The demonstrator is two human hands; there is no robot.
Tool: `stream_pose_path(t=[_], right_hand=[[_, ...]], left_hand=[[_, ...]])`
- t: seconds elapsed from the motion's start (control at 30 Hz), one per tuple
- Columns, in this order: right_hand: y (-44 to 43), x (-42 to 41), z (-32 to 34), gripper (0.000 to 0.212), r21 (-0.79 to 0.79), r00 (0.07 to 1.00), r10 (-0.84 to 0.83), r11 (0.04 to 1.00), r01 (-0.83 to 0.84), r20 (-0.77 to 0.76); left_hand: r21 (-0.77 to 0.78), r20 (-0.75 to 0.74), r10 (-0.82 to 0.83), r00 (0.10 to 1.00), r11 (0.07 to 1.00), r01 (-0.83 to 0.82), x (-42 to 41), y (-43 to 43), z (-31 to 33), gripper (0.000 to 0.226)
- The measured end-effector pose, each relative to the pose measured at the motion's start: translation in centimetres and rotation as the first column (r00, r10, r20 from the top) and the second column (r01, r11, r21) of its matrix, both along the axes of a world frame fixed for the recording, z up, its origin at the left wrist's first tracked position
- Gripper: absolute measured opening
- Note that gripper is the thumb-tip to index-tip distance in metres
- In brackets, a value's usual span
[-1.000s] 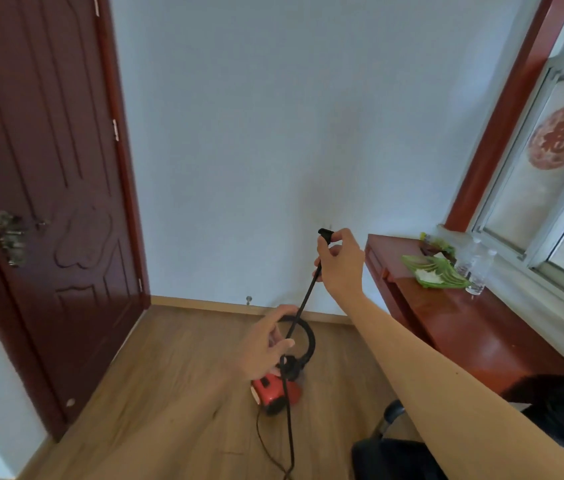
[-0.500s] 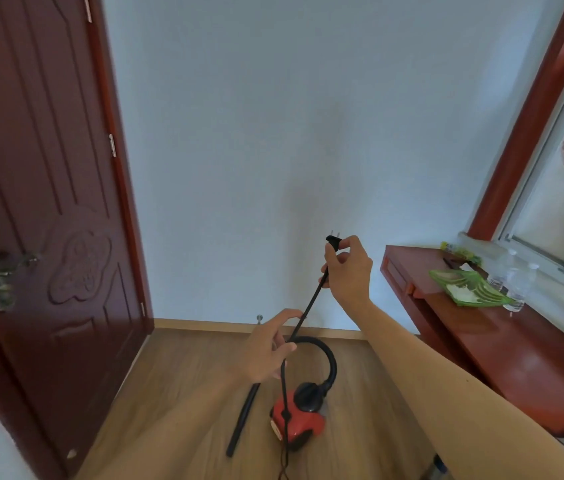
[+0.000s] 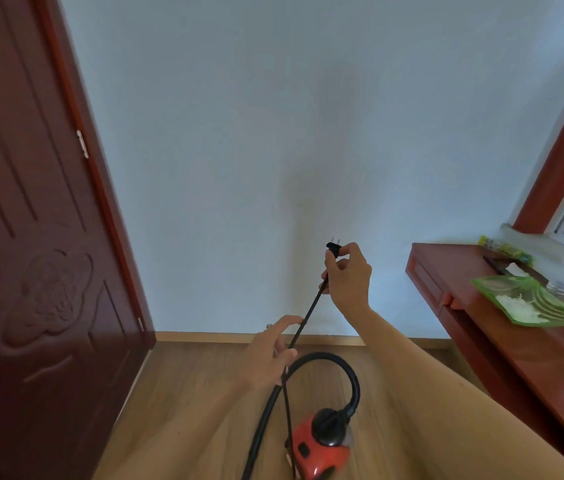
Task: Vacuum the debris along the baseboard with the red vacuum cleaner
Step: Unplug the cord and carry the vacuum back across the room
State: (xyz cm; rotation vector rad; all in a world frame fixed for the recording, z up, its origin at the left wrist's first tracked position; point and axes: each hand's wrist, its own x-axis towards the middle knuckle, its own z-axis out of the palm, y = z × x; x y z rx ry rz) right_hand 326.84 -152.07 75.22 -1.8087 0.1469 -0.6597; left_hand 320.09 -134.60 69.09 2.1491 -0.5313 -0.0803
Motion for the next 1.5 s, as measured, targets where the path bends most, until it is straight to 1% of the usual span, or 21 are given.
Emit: stream_pose_path(t=[0.27,0.43,0.57,0.73,0.9,0.97,1.07,1.27,1.4,1.5], right_hand=[[-2.0,8.4,-0.7,0.014,0.015,0.999,-0.03,0.999,0.031,-0.032],[-2.5,12.8,-1.5,0.014,0.003,0.994,-0.085,0.996,0.085,-0.063],[-2.2,16.9,-2.5,0.013,-0.009,0.985,-0.149,0.989,0.149,-0.085],[-1.5,22.0,-4.9,0.014,0.0,0.955,-0.26,0.965,0.263,-0.143],[-0.9,25.1,-7.9,0.014,0.003,0.898,-0.388,0.918,0.397,-0.209],[-0.9,25.5,-9.1,0.014,-0.013,0.869,-0.432,0.897,0.443,-0.241],[-1.4,25.6,-10.9,0.012,-0.023,0.835,-0.473,0.873,0.487,-0.282],[-4.3,25.5,-17.3,0.011,-0.06,0.745,-0.543,0.821,0.567,-0.388],[-6.3,25.3,-22.2,0.017,-0.066,0.691,-0.56,0.796,0.601,-0.458],[-7.9,25.3,-26.3,0.013,-0.036,0.663,-0.543,0.786,0.617,-0.515]], left_hand=[[0.01,-0.068,-0.067,0.995,0.998,0.068,9.3,-1.8,-1.0,0.051],[-0.019,-0.087,-0.115,0.99,0.993,0.114,14.7,-2.4,-2.4,0.051],[-0.072,-0.172,-0.169,0.971,0.985,0.159,19.6,-2.4,-4.1,0.052],[-0.032,-0.181,-0.273,0.945,0.962,0.272,26.7,-1.0,-6.3,0.053],[0.02,-0.192,-0.409,0.892,0.907,0.421,32.6,0.1,-9.3,0.052],[0.053,-0.205,-0.451,0.869,0.881,0.47,34.0,0.1,-10.1,0.052],[0.055,-0.222,-0.495,0.84,0.854,0.518,34.9,-0.5,-11.4,0.053],[-0.007,-0.351,-0.567,0.745,0.797,0.604,35.4,-3.5,-16.5,0.058],[-0.046,-0.417,-0.602,0.681,0.762,0.646,35.4,-5.6,-21.4,0.055],[-0.02,-0.48,-0.583,0.656,0.755,0.656,35.9,-7.2,-25.9,0.055]])
